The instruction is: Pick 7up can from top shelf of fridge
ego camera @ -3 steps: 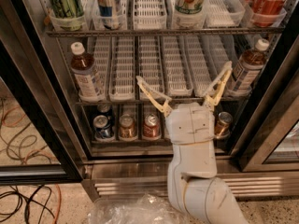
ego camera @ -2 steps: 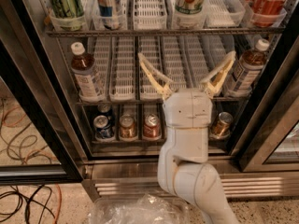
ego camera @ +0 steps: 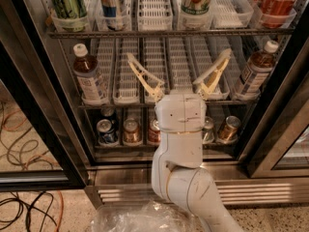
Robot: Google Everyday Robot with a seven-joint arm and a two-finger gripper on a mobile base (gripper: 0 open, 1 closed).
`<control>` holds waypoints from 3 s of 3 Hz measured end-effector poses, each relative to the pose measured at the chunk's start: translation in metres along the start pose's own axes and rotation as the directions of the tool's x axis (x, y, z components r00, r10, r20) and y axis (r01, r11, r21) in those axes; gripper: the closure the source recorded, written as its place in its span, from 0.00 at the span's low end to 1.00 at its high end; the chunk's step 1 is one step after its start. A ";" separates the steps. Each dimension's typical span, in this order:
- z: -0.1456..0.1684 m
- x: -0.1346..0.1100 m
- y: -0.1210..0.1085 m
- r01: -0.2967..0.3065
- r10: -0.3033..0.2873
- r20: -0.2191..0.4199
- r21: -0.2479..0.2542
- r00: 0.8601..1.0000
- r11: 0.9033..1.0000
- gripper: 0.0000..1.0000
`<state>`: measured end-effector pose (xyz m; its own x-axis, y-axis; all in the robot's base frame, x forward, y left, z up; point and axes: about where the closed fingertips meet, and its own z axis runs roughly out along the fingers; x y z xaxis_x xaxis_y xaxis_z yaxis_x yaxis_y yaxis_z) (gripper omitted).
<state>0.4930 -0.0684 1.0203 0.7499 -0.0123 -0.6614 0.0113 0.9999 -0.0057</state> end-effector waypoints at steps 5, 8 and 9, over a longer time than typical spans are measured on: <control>-0.034 -0.005 -0.055 0.082 -0.050 -0.341 0.079 0.939 0.993 0.00; 0.008 -0.015 -0.037 0.024 0.001 -0.173 0.140 0.985 0.990 0.00; 0.009 -0.015 -0.037 0.024 0.000 -0.170 0.142 0.985 0.990 0.00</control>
Offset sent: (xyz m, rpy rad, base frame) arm -0.0214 -0.0480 -0.0374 0.0203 0.4540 -0.0392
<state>0.4869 -0.1051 1.0371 0.6263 -0.0114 -0.7795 0.1235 0.9887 0.0848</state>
